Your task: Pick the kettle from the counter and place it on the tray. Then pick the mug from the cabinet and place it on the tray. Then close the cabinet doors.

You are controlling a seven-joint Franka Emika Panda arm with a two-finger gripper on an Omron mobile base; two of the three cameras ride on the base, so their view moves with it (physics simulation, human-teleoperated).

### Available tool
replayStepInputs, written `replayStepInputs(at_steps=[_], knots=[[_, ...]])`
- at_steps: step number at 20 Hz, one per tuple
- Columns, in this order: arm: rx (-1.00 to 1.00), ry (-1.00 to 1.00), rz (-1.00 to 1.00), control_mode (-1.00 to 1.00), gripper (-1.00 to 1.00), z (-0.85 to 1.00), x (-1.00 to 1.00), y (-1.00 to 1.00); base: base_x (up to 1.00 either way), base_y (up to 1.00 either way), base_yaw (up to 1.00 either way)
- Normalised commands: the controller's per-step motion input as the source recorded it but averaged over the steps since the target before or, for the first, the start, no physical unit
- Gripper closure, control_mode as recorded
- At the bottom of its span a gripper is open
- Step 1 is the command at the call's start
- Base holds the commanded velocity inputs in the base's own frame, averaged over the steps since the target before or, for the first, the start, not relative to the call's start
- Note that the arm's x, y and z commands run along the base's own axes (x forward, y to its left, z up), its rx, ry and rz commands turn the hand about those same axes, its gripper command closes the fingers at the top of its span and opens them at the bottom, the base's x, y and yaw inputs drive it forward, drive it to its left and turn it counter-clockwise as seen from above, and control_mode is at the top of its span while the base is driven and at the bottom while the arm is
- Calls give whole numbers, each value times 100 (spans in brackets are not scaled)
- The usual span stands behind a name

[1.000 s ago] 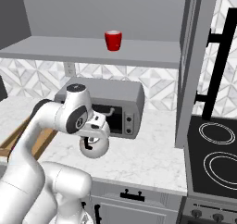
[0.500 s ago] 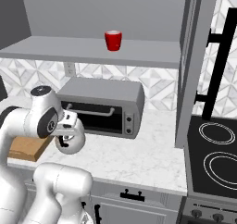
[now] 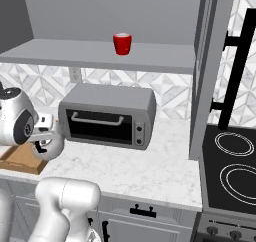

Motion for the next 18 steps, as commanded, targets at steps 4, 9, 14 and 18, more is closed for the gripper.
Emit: replayStepInputs(at_steps=[4, 9, 14, 18], knots=[[0, 0, 12, -100, 100, 11, 1, 80, 0, 0, 0], [0, 0, 10, -100, 100, 0, 18, 77, 0, 0, 0], [0, 0, 4, -100, 100, 0, 39, 59, 0, 0, 0], [0, 0, 0, -100, 100, 0, 48, 43, 0, 0, 0]])
